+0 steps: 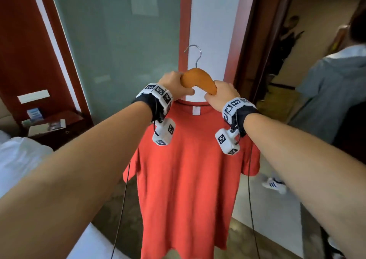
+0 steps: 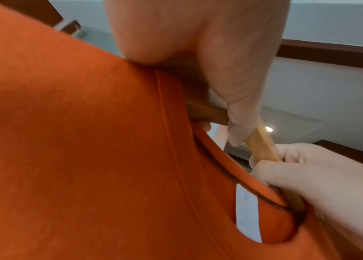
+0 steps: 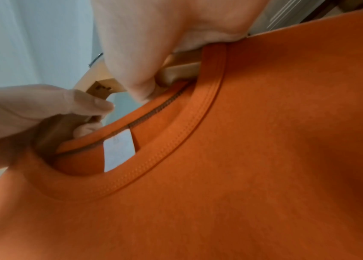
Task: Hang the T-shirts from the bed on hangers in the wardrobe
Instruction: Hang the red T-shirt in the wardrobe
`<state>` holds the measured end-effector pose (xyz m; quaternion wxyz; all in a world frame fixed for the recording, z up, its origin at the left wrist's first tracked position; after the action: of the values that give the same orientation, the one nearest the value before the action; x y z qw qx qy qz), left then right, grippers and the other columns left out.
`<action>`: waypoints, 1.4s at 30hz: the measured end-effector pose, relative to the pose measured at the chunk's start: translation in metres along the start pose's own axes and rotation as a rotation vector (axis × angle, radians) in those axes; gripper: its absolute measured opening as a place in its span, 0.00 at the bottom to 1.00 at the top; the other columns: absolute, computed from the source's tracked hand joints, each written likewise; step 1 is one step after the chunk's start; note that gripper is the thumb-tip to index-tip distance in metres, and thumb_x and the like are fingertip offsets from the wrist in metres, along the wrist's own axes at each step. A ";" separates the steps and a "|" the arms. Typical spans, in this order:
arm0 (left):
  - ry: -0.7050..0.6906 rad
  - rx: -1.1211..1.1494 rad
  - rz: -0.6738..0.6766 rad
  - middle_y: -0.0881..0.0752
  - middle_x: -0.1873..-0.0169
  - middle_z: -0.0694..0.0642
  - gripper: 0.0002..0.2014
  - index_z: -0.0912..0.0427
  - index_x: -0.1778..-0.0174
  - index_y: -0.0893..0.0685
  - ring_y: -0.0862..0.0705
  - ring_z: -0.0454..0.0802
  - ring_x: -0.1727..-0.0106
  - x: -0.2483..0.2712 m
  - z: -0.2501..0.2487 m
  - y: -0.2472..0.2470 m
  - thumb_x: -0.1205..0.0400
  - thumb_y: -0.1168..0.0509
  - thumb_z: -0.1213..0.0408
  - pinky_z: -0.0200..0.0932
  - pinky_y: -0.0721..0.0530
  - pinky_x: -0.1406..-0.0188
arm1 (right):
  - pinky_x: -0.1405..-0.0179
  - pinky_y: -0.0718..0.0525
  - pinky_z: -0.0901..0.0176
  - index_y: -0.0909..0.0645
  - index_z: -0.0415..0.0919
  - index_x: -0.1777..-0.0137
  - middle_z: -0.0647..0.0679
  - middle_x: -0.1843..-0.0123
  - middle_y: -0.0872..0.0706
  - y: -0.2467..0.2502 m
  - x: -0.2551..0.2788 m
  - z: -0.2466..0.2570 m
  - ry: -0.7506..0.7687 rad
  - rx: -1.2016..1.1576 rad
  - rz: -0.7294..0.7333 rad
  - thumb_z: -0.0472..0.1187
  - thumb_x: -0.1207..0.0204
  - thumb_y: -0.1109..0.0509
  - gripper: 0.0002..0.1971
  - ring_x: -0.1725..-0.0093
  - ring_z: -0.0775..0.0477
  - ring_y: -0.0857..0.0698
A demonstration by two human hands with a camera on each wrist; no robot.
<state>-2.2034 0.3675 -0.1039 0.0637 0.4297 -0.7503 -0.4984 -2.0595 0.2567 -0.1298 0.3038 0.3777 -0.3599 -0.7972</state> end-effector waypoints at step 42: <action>-0.487 0.327 0.331 0.16 0.71 0.48 0.15 0.52 0.63 0.15 0.15 0.50 0.64 -0.640 -0.652 -0.683 0.34 0.26 0.45 0.41 0.23 0.68 | 0.59 0.19 0.52 0.20 0.50 0.58 0.46 0.56 0.14 0.321 -0.426 -0.903 -0.485 0.309 -0.218 0.51 0.29 0.29 0.07 0.55 0.37 0.14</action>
<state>-1.0664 0.2774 -0.1169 -0.1073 0.1749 -0.8731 -0.4422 -1.0238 0.0895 -0.1193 0.0607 0.2547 -0.4963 -0.8277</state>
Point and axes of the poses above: each hand's wrist, its own x-axis away from the middle knuckle, its own y-axis out of the back of the hand, z = x × y, the point moved 3 cm from there along -x, towards the middle knuckle
